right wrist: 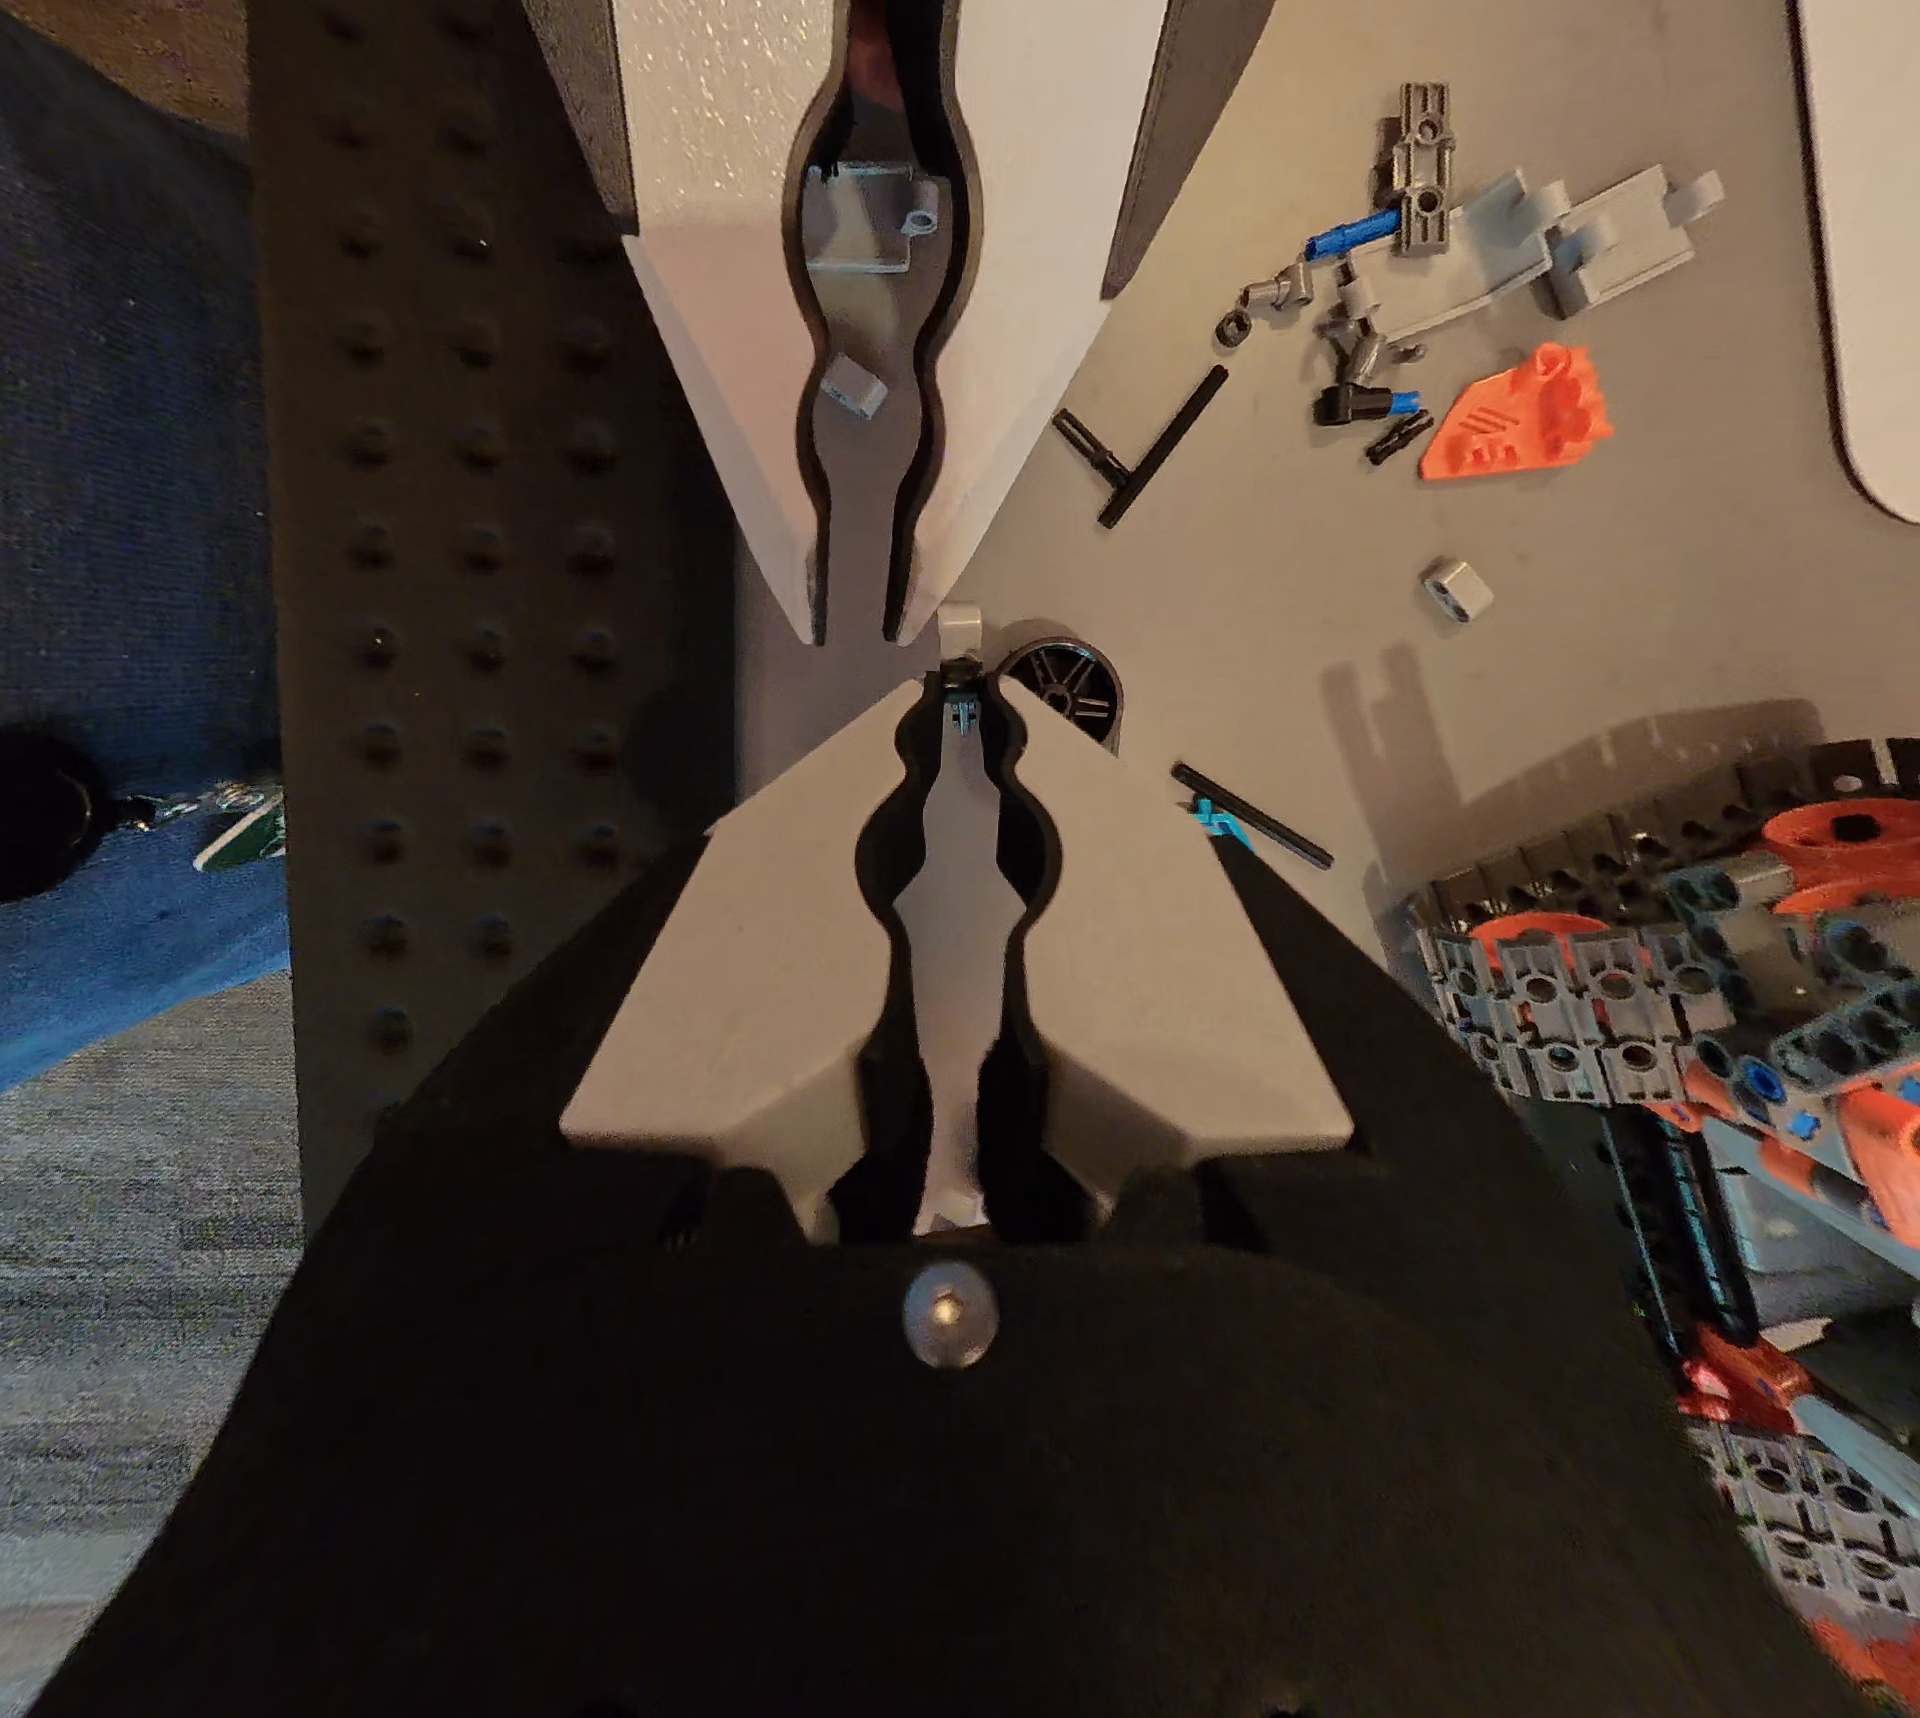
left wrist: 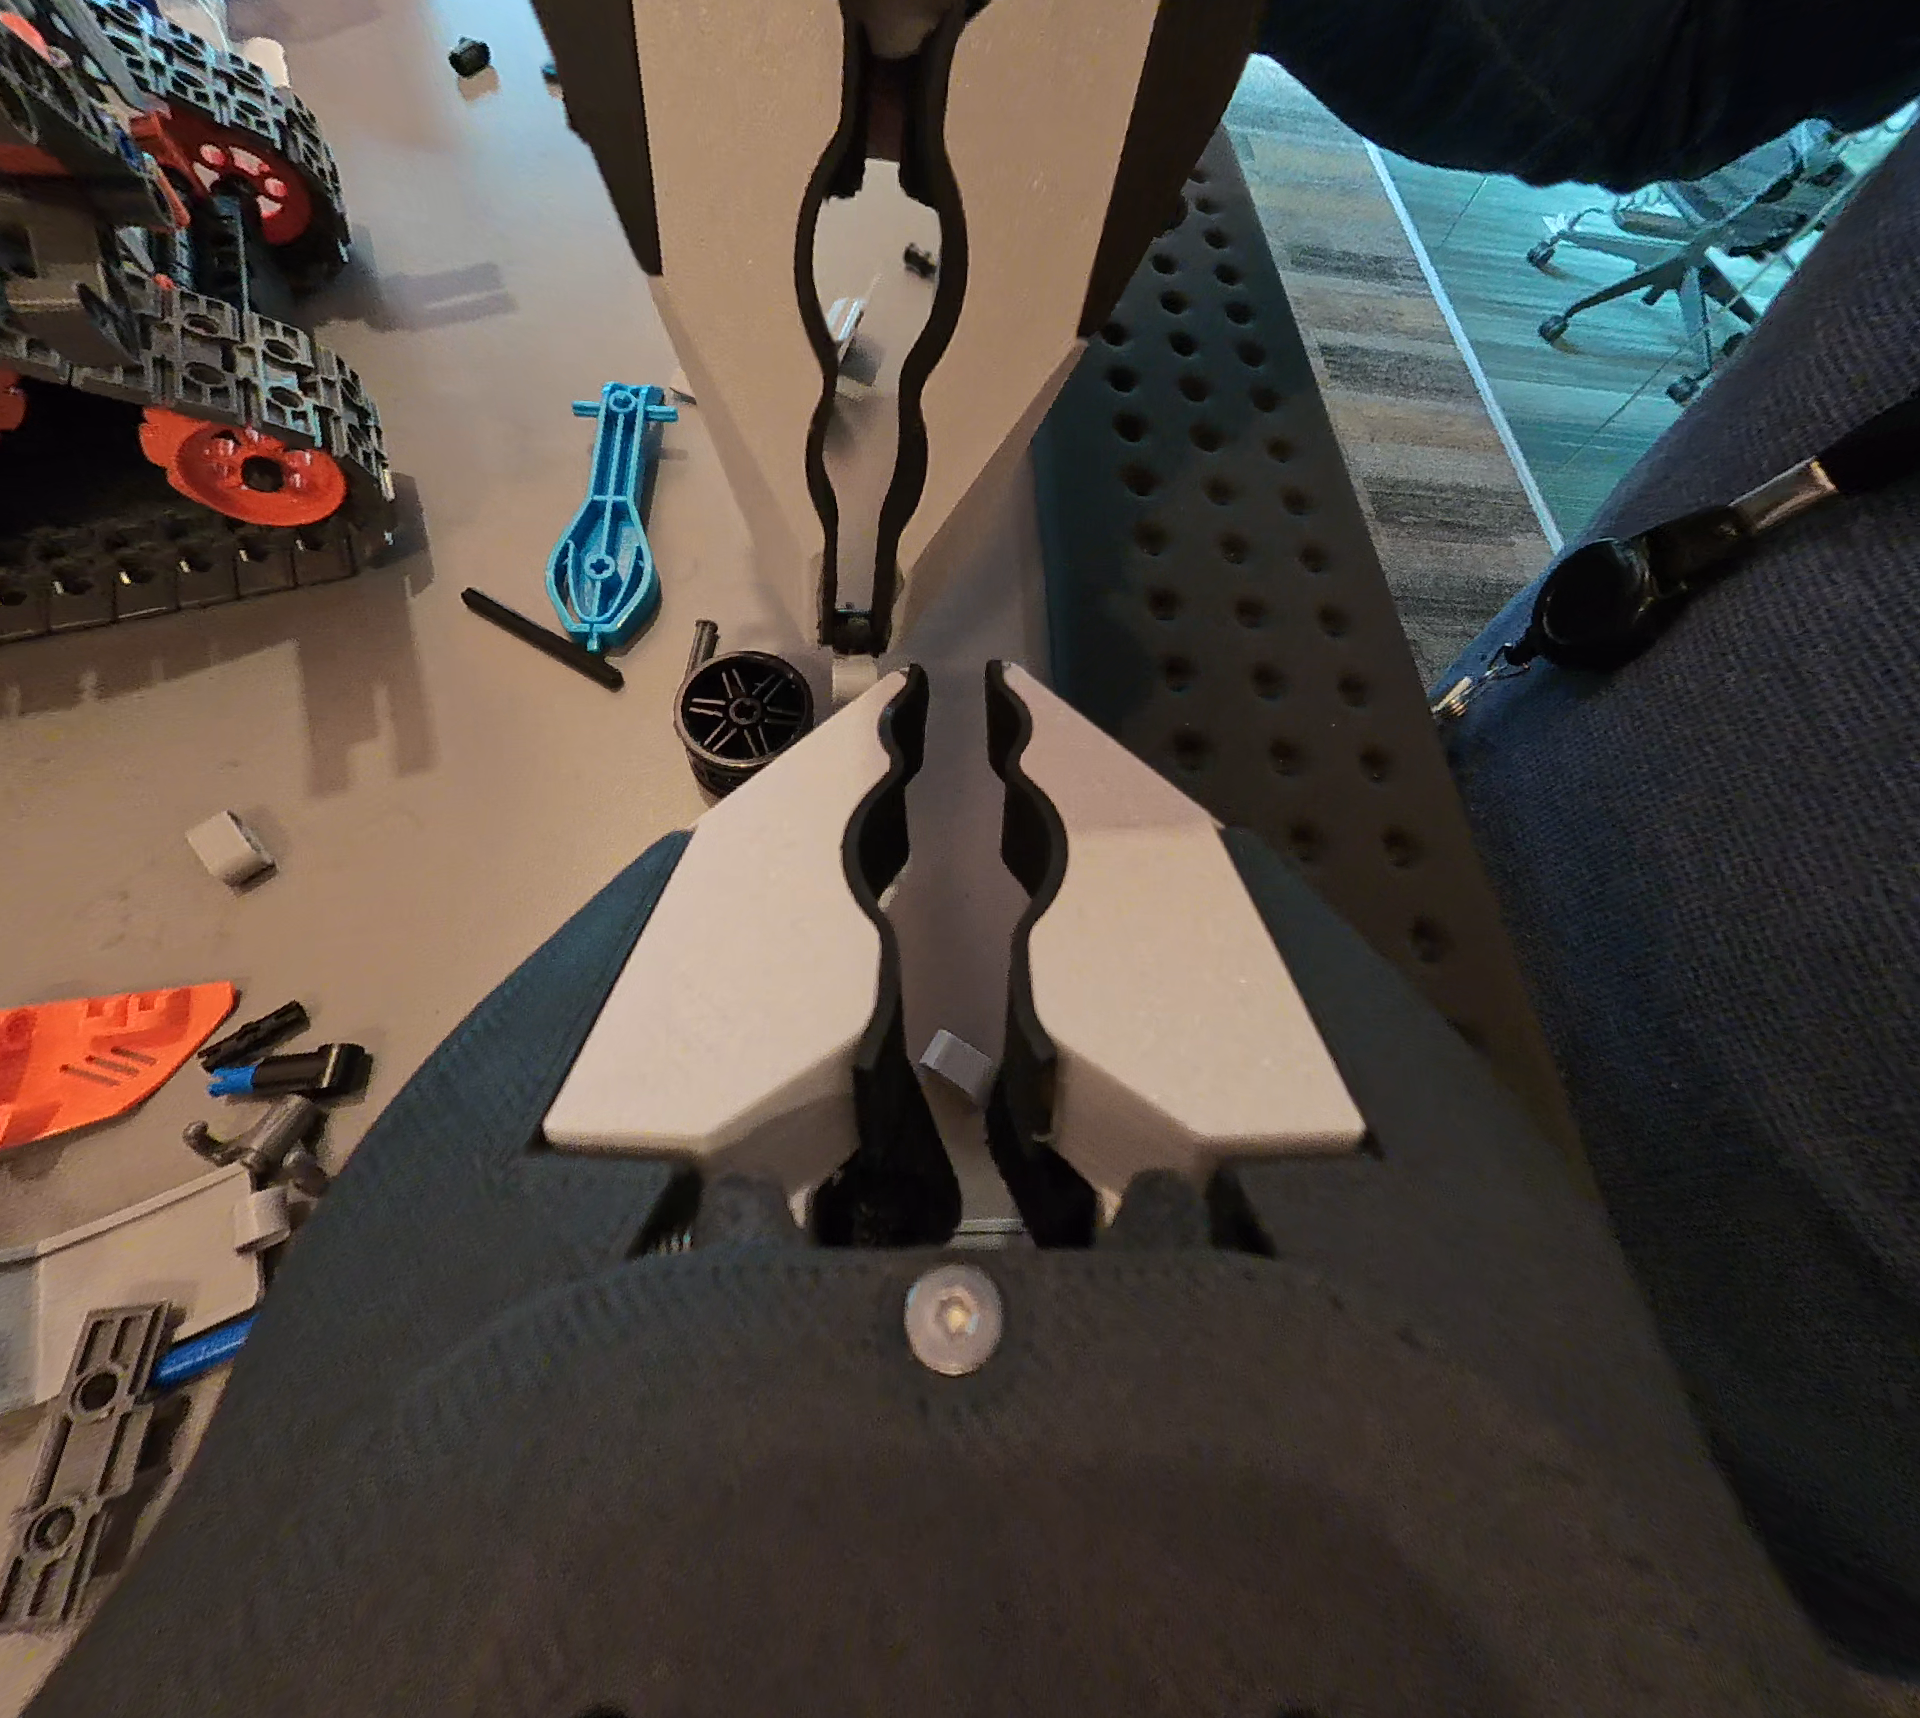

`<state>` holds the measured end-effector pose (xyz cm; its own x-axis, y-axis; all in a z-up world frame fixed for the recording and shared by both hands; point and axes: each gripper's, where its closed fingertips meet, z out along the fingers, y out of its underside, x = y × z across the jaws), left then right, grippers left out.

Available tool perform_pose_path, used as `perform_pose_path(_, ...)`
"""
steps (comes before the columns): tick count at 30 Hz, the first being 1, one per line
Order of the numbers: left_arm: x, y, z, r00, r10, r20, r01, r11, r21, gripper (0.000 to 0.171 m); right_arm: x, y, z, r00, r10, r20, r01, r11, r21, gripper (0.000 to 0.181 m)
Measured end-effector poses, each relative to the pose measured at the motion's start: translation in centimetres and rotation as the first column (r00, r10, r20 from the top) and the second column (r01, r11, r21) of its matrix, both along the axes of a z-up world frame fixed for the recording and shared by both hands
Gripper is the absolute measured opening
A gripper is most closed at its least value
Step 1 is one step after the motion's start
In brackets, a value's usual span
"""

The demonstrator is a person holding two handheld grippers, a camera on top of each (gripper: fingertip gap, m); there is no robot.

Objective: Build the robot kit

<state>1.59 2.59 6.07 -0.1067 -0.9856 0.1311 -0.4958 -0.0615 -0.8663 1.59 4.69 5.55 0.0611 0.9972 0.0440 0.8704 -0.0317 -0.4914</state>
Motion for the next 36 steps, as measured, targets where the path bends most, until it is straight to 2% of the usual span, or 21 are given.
perform_pose_path(2, -0.1, 0.3, 0.4, 1.0, 0.012, 0.016, -0.012, 1.0, 0.007, 0.018, 0.4, 0.3, 0.0, 1.0, -0.011, 0.02, 0.011, 1.0, 0.017, 0.004)
perform_pose_path(4, -0.2, 0.5, 0.8, 0.999, 0.016, 0.035, -0.017, 1.0, 0.007, 0.016, 0.4, 0.2, 0.2, 1.0, -0.015, 0.008, 0.015, 1.0, 0.016, 0.004)
perform_pose_path(5, -0.2, 0.6, 1.0, 0.998, 0.024, 0.05, -0.025, 1.0, 0.008, 0.023, 0.4, 0.1, 0.2, 1.0, -0.015, 0.003, 0.015, 1.0, 0.008, 0.005)
perform_pose_path(9, 0.1, 0.7, 0.4, 0.999, 0.029, 0.017, -0.029, 0.999, 0.03, 0.028, 0.3, -0.5, 0.4, 1.0, -0.012, 0.001, 0.012, 1.0, 0.008, 0.005)
perform_pose_path(14, 0.5, 0.5, -0.4, 0.999, 0.023, -0.024, -0.022, 0.997, 0.072, 0.007, -0.1, -1.2, 0.3, 1.0, 0.007, -0.002, -0.007, 1.0, -0.001, 0.005)
perform_pose_path(21, 0.2, 0.0, -1.3, 0.998, 0.008, -0.07, -0.003, 0.998, 0.068, 0.006, -0.2, -1.8, -0.4, 1.0, -0.008, -0.016, 0.007, 1.0, -0.028, 0.005)
perform_pose_path(24, -0.9, 0.4, -3.3, 0.978, 0.029, -0.205, -0.003, 0.992, 0.124, 0.017, 0.5, -1.7, -1.9, 0.997, -0.001, 0.082, 0.0, 1.0, 0.006, 0.005)
perform_pose_path(26, -2.1, 0.3, -4.1, 0.961, 0.03, -0.274, 0.007, 0.991, 0.134, 0.019, 1.0, -1.8, -2.7, 0.99, 0.013, 0.139, -0.016, 1.0, 0.019, 0.005)
perform_pose_path(32, -3.9, 0.9, -4.3, 0.95, 0.094, -0.299, -0.05, 0.987, 0.151, 0.023, 1.5, -1.8, -4.4, 0.949, 0.072, 0.308, -0.096, 0.993, 0.063, 0.005)
perform_pose_path(36, -5.0, 1.7, -3.7, 0.95, 0.139, -0.278, -0.099, 0.983, 0.154, 0.024, 0.6, -1.9, -4.3, 0.956, 0.1, 0.276, -0.114, 0.993, 0.034, 0.01)
